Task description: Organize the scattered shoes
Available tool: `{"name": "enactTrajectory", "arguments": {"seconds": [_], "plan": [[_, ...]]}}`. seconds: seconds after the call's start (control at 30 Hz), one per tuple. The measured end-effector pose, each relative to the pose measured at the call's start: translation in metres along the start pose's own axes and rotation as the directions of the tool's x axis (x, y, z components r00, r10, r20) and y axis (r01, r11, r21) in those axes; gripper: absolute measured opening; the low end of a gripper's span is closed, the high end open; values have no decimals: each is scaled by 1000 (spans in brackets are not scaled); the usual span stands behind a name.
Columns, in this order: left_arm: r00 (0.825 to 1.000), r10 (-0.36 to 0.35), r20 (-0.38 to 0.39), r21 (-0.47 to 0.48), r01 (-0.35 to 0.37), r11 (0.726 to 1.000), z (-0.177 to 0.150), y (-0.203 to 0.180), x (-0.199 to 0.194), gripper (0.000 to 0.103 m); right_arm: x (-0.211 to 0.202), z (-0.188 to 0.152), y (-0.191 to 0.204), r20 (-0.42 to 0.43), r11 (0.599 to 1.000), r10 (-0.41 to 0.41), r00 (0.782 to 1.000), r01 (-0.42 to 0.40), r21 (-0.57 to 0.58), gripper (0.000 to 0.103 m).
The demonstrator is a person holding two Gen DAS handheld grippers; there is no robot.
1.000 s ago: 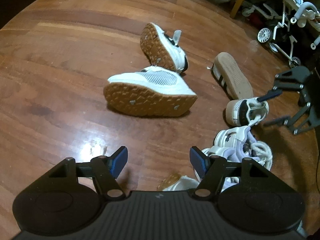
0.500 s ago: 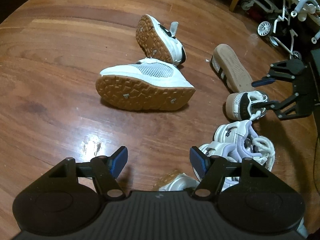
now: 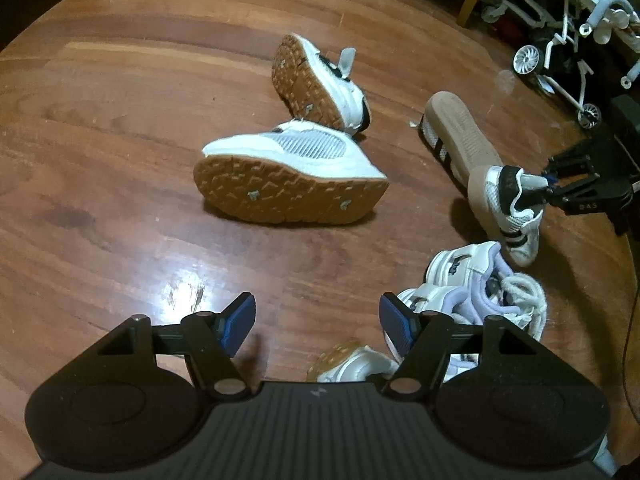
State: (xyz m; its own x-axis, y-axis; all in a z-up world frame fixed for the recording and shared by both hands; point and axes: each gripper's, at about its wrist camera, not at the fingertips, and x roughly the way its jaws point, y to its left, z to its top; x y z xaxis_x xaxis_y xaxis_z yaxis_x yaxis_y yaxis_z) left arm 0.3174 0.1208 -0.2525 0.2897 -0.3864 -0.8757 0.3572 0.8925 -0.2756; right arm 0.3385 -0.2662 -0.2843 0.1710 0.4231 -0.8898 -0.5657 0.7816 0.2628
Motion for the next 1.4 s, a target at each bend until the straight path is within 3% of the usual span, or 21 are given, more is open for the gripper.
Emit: {"name": "enactTrajectory", "arguments": {"seconds": [0.3, 0.43, 0.67, 1.03, 1.13, 1.2, 1.23, 1.3, 1.4], "plan": [[1000, -6, 8, 6, 6, 1000, 4, -5, -3, 68, 2, -35, -10, -68, 964, 89, 994, -68, 259, 15], [1000, -8, 9, 8, 8, 1000, 5, -6, -3, 68, 9, -48, -16, -69, 904, 121, 990, -81, 421, 15], [1000, -4, 6, 3, 4, 1000, 3, -3, -2, 68, 13, -64, -18, -32, 810, 150, 988, -105, 576, 16], [1000, -8, 8, 5, 8, 1000, 4, -5, -3, 68, 10, -81, -28, 13, 688, 136, 991, -103, 718, 16], [1000, -5, 7, 4, 5, 1000, 4, -5, -2, 68, 9, -80, -26, 40, 692, 137, 990, -125, 711, 17], [1000, -6, 6, 5, 6, 1000, 4, -6, -1, 68, 9, -78, -24, 42, 714, 139, 989, -129, 688, 20], [1000, -8, 5, 6, 8, 1000, 4, -6, -1, 68, 10, -76, -23, 38, 717, 145, 989, -132, 684, 23], [1000, -9, 4, 7, 9, 1000, 4, -6, -1, 68, 10, -78, -27, 31, 705, 159, 987, -136, 696, 39], [1000, -9, 2, 5, 9, 1000, 2, -3, -1, 68, 3, -72, -26, -7, 752, 179, 984, -132, 646, 44]]}}
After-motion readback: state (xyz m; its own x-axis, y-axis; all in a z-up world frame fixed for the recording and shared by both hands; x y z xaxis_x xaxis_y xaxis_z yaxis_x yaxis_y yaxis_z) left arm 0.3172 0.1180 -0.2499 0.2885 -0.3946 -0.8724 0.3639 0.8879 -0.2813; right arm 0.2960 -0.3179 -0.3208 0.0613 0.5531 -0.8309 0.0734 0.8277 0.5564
